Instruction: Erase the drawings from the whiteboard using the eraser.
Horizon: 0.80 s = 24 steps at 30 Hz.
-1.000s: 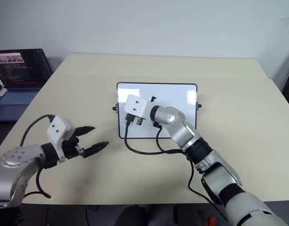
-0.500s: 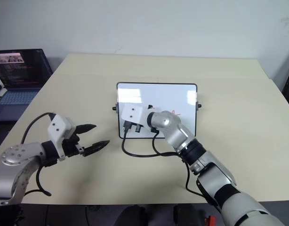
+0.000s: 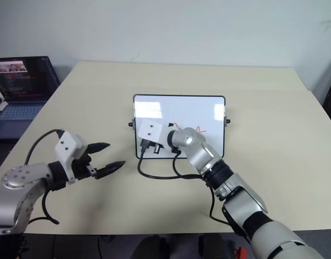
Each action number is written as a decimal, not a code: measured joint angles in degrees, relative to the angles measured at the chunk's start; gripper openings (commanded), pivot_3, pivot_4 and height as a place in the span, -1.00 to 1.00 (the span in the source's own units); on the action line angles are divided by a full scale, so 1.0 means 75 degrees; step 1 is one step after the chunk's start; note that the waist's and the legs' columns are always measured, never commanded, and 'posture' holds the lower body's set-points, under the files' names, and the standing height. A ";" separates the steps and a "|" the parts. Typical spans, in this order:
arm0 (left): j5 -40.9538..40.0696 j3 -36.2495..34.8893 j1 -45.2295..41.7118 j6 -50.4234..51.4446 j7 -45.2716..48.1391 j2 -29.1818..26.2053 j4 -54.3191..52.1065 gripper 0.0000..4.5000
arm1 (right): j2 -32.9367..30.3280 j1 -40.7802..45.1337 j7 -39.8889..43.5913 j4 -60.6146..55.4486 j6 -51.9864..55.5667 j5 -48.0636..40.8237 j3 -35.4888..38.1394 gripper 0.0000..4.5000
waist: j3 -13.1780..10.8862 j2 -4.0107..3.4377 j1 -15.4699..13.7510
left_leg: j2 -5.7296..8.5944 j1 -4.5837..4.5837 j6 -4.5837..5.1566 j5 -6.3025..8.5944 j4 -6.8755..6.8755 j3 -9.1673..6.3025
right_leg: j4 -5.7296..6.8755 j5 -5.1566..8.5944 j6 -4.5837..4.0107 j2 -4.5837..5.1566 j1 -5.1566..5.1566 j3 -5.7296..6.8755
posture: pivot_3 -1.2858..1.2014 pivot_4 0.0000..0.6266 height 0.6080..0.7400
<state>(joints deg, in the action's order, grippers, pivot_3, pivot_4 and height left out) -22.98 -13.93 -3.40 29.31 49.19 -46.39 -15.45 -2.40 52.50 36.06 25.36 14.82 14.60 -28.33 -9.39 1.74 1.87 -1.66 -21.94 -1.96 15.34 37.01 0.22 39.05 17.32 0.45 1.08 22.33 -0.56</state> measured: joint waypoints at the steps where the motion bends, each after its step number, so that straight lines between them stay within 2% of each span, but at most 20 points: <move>1: 0.0007 0.0000 0.0000 0.0000 -0.0002 0.0000 0.0000 1.00 | 0.0035 0.0034 -0.0107 0.0040 -0.0009 0.0000 0.0046 -0.43 | 0.0000 0.0000 0.0000 | 0.0000 0.0000 0.0000 0.0000 0.0000 0.0000 | 0.0000 0.0000 0.0000 0.0000 0.0000 0.0001 | 0.03 -0.52 1.00; 8: 0.0025 0.0000 0.0000 -0.0002 -0.0014 0.0005 0.0000 1.00 | 0.0121 0.0389 -0.0641 0.0497 -0.0208 0.0010 0.0338 -0.43 | 0.0000 0.0000 0.0004 | 0.0001 -0.0001 0.0000 0.0000 -0.0001 0.0001 | -0.0003 0.0000 0.0000 0.0001 0.0000 0.0000 | 0.03 -0.52 1.00; 19: 0.0056 0.0036 -0.0001 -0.0055 -0.0012 0.0014 0.0000 1.00 | -0.0069 0.0096 0.0108 0.0200 -0.0047 0.0006 0.0226 -0.43 | 0.0001 0.0001 0.0001 | 0.0000 0.0004 0.0000 0.0000 0.0001 -0.0002 | 0.0005 -0.0001 -0.0001 0.0001 -0.0002 0.0002 | 0.03 -0.52 1.00; 24: 0.0059 0.0066 -0.0034 -0.0131 0.0007 0.0015 0.0016 1.00 | -0.0017 0.0193 -0.0179 0.0267 0.0007 0.0000 0.0358 -0.43 | 0.0000 0.0000 -0.0001 | 0.0001 0.0004 0.0000 0.0000 0.0001 -0.0004 | 0.0007 -0.0001 -0.0002 0.0001 -0.0002 0.0003 | 0.03 -0.52 1.00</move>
<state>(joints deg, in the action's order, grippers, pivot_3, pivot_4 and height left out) -22.53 -13.44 -3.65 28.33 49.24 -46.28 -15.33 -2.53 53.94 34.71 27.36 14.87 14.59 -25.65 -9.39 1.74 1.87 -1.66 -21.90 -1.96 15.34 37.01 0.19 39.10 17.31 0.43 1.08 22.31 -0.53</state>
